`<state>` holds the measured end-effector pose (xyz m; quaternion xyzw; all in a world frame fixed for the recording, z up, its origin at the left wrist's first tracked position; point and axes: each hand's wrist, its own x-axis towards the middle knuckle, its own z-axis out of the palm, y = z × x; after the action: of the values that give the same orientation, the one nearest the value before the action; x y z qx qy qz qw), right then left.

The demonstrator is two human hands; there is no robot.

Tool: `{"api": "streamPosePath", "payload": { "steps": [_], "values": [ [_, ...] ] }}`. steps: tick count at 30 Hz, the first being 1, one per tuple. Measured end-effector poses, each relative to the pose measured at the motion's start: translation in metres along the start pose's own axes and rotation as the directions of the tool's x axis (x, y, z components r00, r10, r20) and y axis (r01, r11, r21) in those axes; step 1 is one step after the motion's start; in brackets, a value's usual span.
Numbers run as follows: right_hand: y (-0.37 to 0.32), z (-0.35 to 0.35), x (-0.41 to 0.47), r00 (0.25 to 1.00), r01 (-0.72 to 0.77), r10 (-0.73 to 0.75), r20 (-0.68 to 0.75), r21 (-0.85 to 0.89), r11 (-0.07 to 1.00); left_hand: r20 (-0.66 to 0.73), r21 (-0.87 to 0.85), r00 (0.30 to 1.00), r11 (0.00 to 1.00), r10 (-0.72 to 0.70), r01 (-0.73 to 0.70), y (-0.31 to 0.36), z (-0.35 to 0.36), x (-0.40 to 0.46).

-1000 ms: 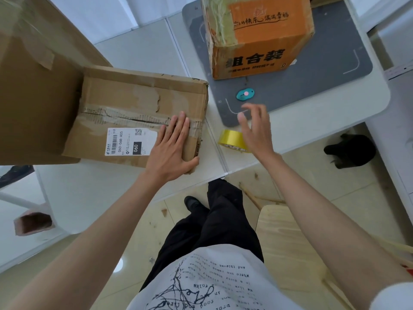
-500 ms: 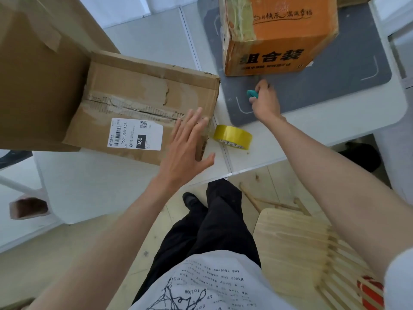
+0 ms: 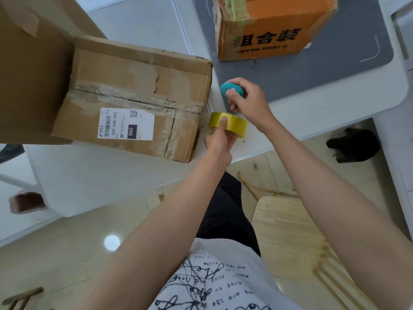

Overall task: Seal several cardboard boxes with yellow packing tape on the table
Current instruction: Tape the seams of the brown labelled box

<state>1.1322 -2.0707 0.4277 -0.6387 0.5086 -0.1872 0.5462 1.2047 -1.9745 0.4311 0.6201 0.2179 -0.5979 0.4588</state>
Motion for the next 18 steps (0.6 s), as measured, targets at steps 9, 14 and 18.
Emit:
{"api": "streamPosePath", "payload": {
  "steps": [9, 14, 18],
  "values": [
    [-0.004, -0.025, -0.016, 0.967, 0.124, -0.082, 0.241, -0.167, 0.978, 0.107, 0.152, 0.994, 0.988, -0.038, 0.021, -0.031, 0.014, -0.016],
    [0.001, -0.03, -0.018, 0.941, 0.199, -0.119, 0.316, -0.234, 0.952, 0.101, 0.207, 0.995, 0.978, -0.001, -0.02, -0.026, 0.019, -0.012],
    [0.003, -0.026, -0.015, 0.923, 0.287, -0.181, 0.34, -0.296, 0.911, 0.104, 0.226, 0.994, 0.973, 0.015, -0.039, -0.027, 0.016, -0.006]
  ]
}}
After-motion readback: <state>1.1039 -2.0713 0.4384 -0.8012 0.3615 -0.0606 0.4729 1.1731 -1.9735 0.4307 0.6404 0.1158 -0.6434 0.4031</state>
